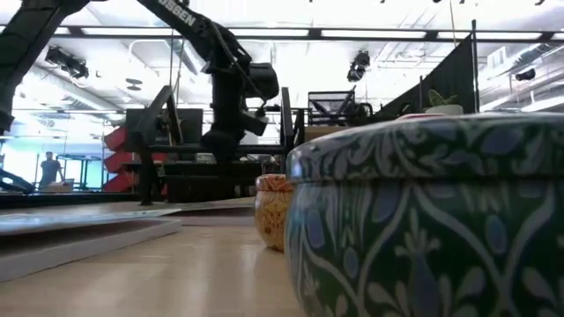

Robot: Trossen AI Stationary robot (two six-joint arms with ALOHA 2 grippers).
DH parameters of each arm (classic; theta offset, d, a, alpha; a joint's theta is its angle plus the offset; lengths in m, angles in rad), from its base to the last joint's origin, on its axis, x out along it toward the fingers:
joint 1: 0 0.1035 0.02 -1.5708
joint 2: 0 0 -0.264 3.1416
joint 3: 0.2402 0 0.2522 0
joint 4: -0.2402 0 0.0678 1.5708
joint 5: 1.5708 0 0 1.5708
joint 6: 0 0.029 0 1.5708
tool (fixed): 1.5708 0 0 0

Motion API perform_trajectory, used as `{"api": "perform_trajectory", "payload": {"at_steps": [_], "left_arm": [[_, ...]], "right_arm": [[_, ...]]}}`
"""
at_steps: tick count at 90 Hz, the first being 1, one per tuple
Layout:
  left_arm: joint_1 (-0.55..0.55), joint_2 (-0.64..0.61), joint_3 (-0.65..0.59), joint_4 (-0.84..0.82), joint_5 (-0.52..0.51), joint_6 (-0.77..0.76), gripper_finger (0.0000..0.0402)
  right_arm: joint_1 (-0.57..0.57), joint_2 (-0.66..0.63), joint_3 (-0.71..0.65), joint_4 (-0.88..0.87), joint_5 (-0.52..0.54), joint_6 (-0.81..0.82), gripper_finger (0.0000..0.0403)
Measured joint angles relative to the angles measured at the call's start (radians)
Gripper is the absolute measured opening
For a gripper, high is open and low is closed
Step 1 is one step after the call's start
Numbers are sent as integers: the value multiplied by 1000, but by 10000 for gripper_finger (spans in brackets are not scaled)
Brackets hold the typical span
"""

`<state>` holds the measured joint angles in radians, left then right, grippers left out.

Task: Stock shelves
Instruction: Put the black book on the book shelf

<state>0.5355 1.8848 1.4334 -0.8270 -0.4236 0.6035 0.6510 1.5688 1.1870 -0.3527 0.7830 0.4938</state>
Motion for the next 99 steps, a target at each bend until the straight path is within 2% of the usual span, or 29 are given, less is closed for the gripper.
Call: {"api": "perform_trajectory", "payload": {"at_steps": [12, 26, 32, 53, 66, 99], "left_arm": [[6, -2, -10, 2, -5, -21, 136], [6, 2, 10, -6, -51, -32, 31], [1, 4, 24, -13, -89, -23, 31], [-42, 8, 120, -39, -319, 123, 31], [-73, 8, 175, -55, -459, 288, 31], [-181, 7, 275, -87, -736, 745, 31]], "right_arm": [[0, 0, 0, 0, 0, 0, 7], [-5, 0, 0, 1, -1, 0, 7], [-6, 0, 0, 2, 0, 0, 7], [-5, 0, 0, 18, -1, 0, 7], [-6, 0, 0, 19, -1, 0, 7], [9, 0, 0, 23, -9, 0, 7]]}}
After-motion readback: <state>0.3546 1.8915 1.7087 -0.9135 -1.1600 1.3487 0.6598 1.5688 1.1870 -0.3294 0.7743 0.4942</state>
